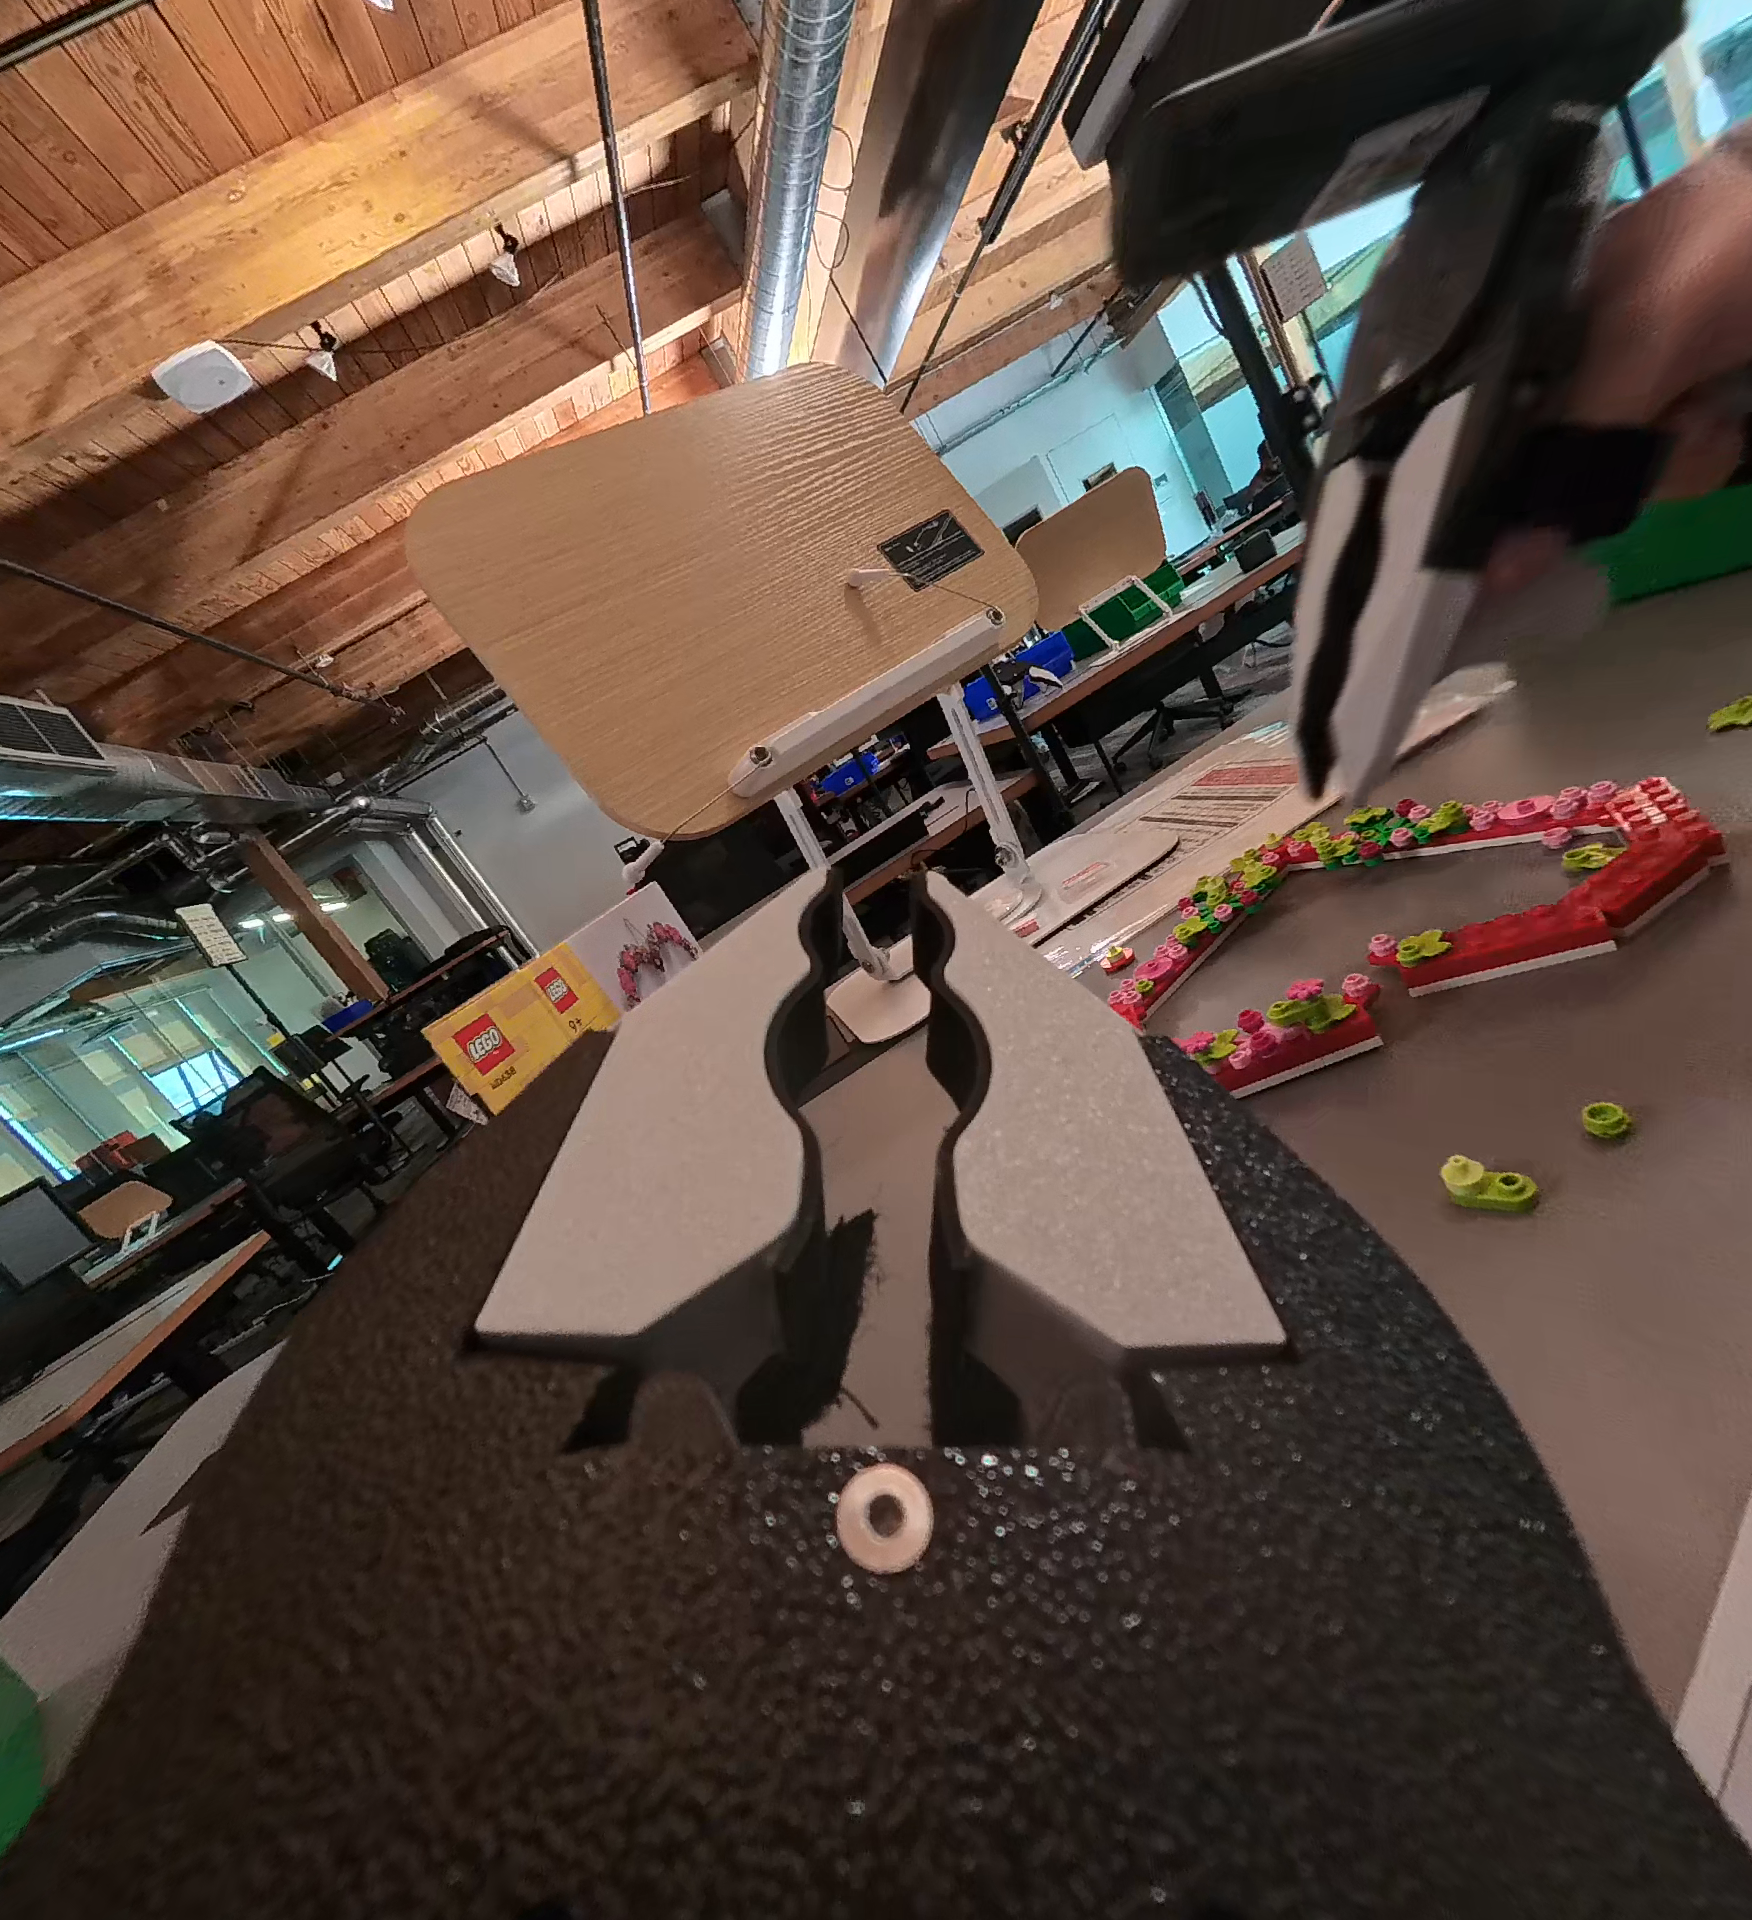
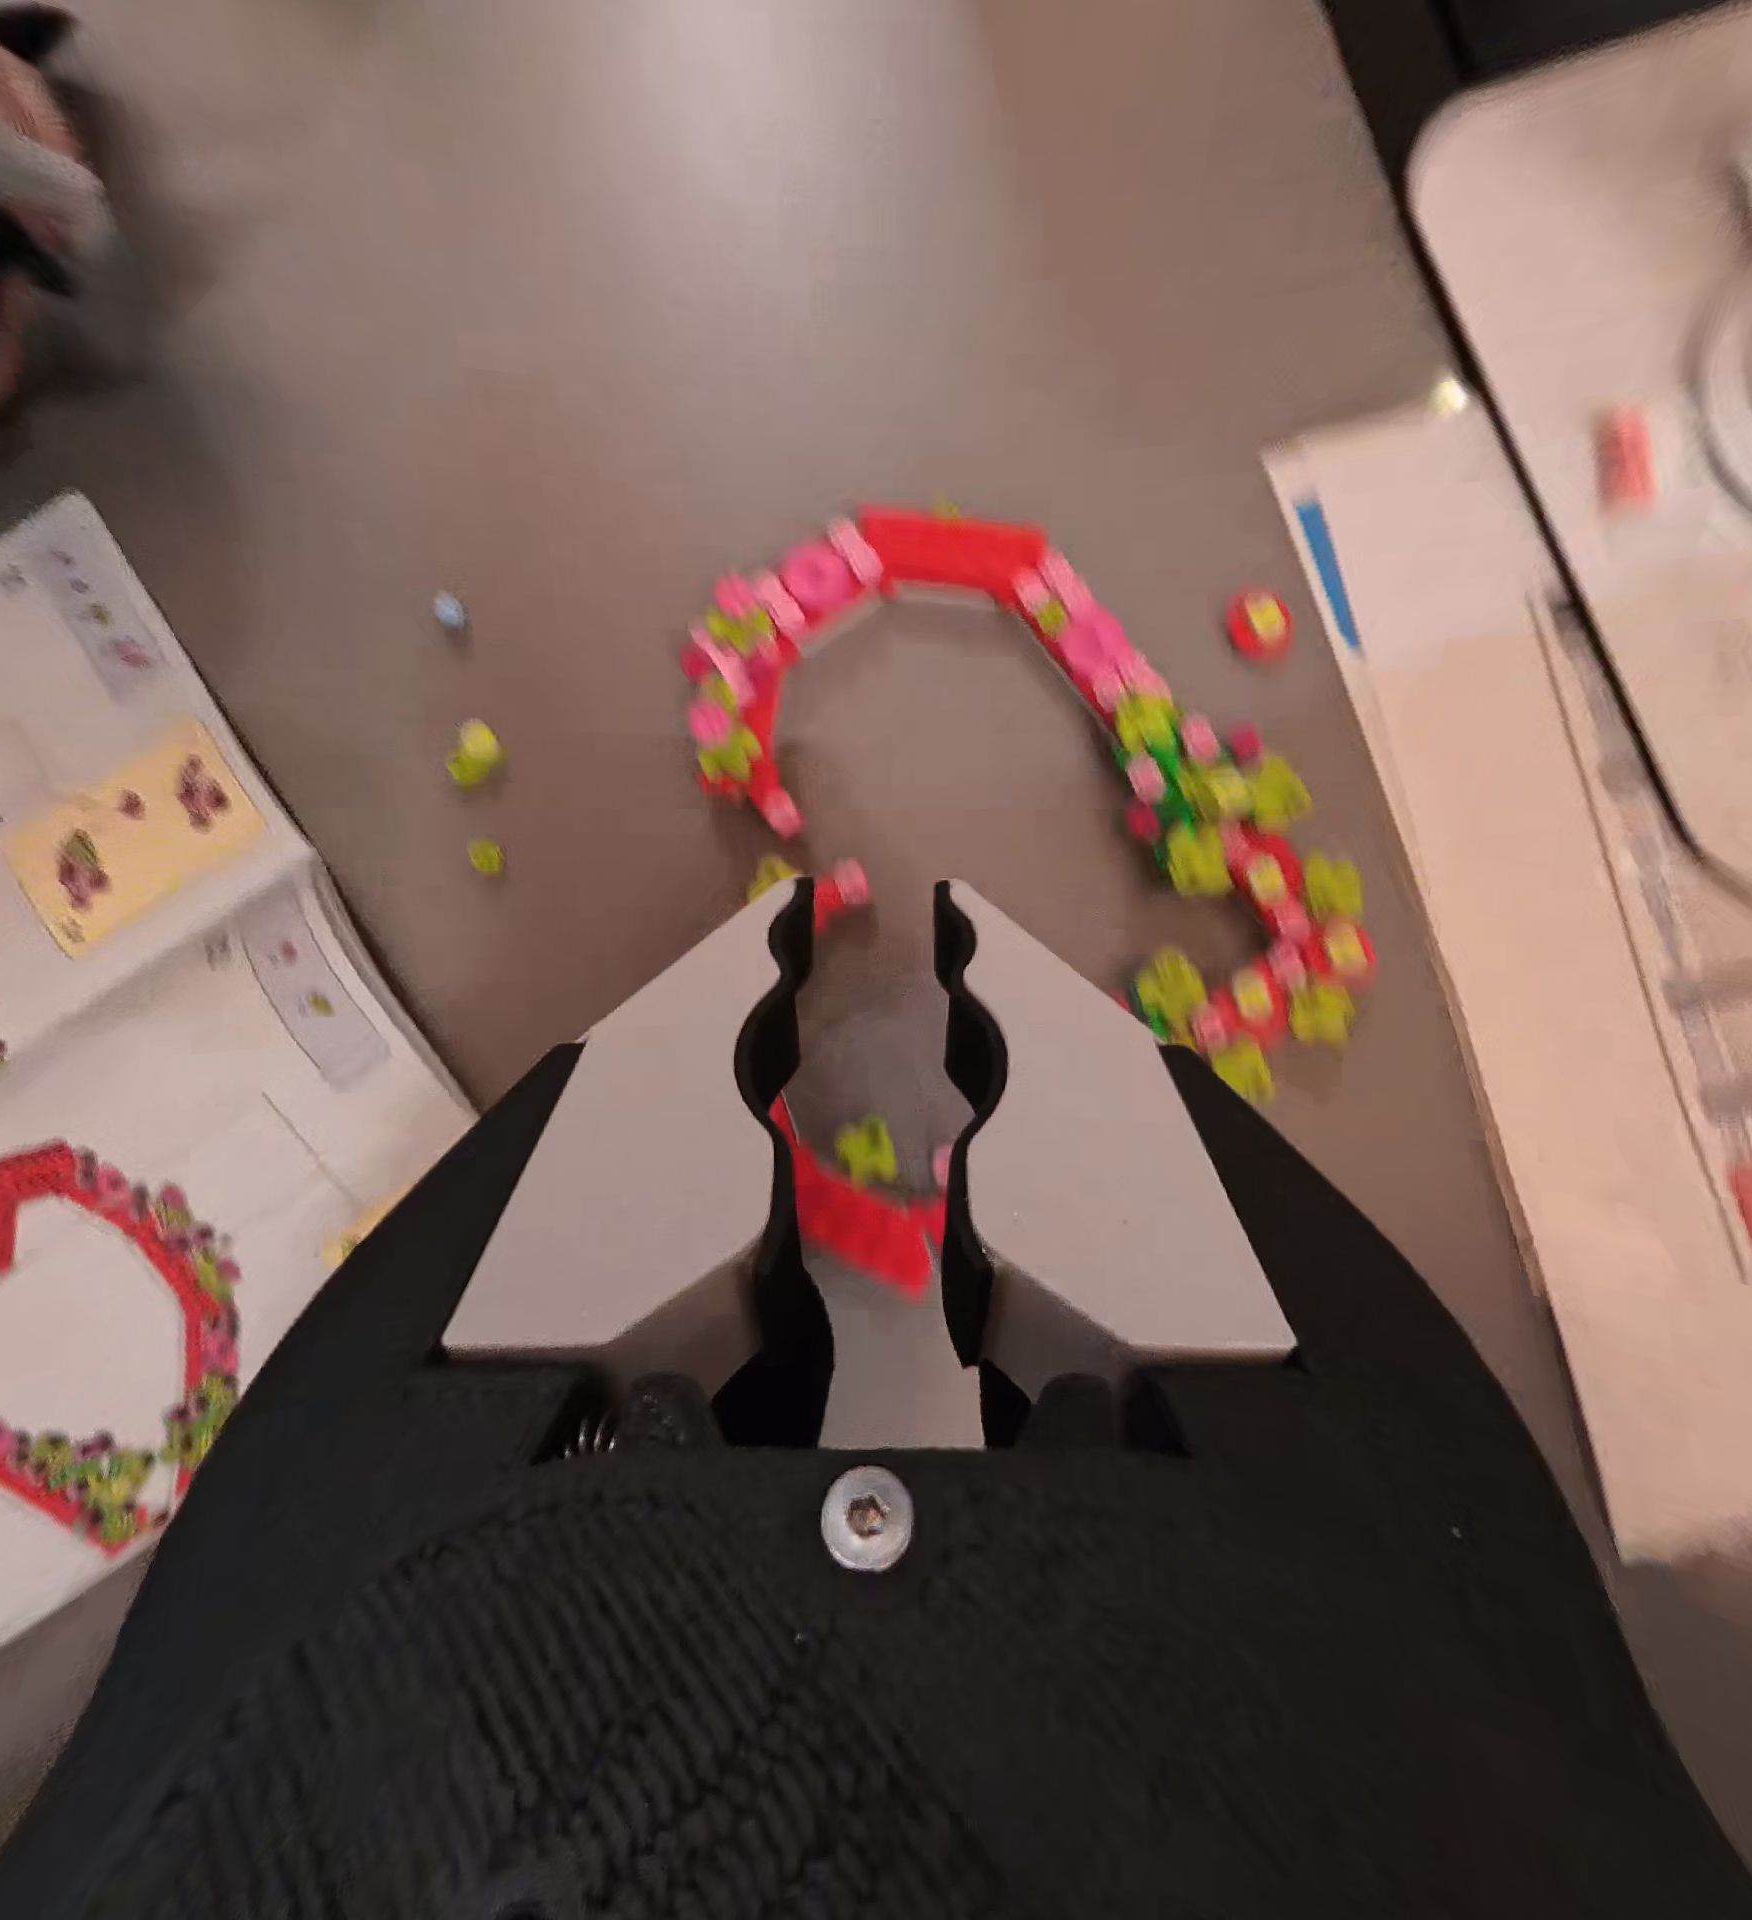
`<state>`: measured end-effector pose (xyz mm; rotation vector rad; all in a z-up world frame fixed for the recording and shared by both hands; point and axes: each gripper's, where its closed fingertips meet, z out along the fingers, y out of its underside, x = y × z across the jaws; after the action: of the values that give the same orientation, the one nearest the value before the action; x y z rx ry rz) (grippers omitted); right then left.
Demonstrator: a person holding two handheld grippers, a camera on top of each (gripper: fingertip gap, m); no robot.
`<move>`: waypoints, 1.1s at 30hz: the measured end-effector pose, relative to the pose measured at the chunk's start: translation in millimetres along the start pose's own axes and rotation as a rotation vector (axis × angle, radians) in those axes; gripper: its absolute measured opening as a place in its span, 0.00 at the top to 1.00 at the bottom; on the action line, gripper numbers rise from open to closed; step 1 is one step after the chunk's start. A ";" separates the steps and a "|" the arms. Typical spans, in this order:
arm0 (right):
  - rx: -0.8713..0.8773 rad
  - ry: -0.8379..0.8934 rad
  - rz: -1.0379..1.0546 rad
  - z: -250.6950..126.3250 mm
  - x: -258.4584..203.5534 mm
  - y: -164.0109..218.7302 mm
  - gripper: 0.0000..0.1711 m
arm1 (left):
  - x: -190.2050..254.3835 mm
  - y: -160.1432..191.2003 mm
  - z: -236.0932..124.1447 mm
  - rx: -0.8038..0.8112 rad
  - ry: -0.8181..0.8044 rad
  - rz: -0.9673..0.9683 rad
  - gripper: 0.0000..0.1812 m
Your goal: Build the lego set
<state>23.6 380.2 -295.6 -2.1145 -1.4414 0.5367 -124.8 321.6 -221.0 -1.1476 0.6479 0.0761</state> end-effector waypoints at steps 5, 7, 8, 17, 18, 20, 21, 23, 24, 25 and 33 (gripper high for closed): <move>-0.063 -0.051 -0.157 62.3 -9.8 -51.1 0.90 | -4.8 -1.6 -1.5 0.014 -0.007 -0.048 0.94; -0.119 -0.060 -0.165 83.1 -5.6 -57.6 0.90 | -6.9 -0.5 -1.8 0.011 -0.013 -0.054 0.94; -0.147 -0.076 -0.159 91.4 -4.9 -58.2 0.90 | -7.9 -0.6 -2.0 0.013 -0.016 -0.057 0.94; -0.288 -0.077 -0.113 82.0 4.7 -47.5 0.90 | -18.4 -1.4 -2.6 0.021 -0.048 -0.063 0.94; -0.240 -0.077 -0.113 76.4 2.2 -53.5 0.90 | -19.3 -1.8 -2.9 0.024 -0.051 -0.063 0.94; -0.100 -0.068 -0.133 62.0 -3.9 -68.6 0.89 | -21.0 -1.8 -3.8 0.025 -0.056 -0.073 0.94; -0.006 -0.056 -0.163 52.8 -7.3 -77.0 0.88 | -21.5 -1.3 -4.2 0.025 -0.058 -0.080 0.94; 0.205 0.034 -0.243 28.3 -7.0 -90.9 0.86 | -21.9 -1.3 -4.9 0.025 -0.061 -0.088 0.94; 0.301 0.090 -0.274 14.0 -5.4 -93.2 0.85 | -22.0 -1.4 -5.0 0.026 -0.061 -0.090 0.94; 0.392 0.144 -0.295 -0.8 -3.8 -92.9 0.84 | -21.9 -1.3 -4.9 0.026 -0.060 -0.091 0.94; 0.835 0.672 -0.275 -115.8 38.9 -5.6 0.84 | -18.0 2.7 1.1 0.025 -0.031 -0.101 0.94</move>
<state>101.2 395.5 -202.4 -1.2232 -0.8665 0.2134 -140.1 328.4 -213.7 -1.1513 0.5614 -0.0003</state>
